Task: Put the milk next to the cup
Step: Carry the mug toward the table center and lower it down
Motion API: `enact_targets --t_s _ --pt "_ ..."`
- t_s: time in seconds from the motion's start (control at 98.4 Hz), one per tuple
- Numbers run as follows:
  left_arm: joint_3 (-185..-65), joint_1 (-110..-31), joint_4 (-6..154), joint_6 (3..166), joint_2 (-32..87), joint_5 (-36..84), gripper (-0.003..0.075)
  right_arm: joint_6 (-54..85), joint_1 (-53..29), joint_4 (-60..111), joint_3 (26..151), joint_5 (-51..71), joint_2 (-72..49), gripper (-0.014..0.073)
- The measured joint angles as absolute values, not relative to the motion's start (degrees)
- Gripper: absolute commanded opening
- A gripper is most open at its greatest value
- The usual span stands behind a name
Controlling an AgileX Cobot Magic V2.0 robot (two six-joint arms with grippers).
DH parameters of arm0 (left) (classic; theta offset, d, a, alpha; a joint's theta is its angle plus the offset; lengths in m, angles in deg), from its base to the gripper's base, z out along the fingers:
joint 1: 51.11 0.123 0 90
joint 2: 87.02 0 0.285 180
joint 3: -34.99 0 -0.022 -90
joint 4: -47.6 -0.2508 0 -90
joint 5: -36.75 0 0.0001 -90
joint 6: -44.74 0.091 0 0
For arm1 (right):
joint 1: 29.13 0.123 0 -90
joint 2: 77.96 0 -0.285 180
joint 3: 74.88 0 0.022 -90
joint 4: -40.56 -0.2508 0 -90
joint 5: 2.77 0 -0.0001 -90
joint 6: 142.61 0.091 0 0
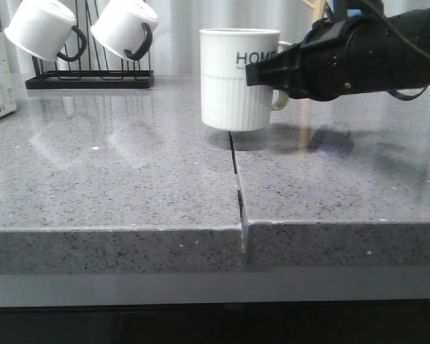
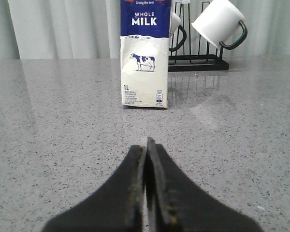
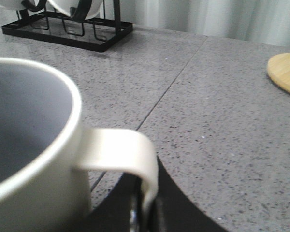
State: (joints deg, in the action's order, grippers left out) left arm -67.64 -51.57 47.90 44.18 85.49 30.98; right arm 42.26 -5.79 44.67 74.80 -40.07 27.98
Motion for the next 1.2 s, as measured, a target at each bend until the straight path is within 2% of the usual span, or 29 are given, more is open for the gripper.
enact_targets --t_s 0.264,0.752,1.2 --pt "-67.64 -51.57 47.90 44.18 85.49 30.98 -0.0021 42.26 -5.52 44.57 75.02 -41.87 30.84 0.0001" --pt "-67.64 -51.57 47.90 44.18 85.49 30.98 -0.0021 42.26 -5.52 44.57 75.02 -42.08 31.08 0.0241" --pt "-67.64 -51.57 47.90 44.18 85.49 30.98 -0.0021 42.26 -5.52 44.57 72.55 -41.90 29.90 0.0241"
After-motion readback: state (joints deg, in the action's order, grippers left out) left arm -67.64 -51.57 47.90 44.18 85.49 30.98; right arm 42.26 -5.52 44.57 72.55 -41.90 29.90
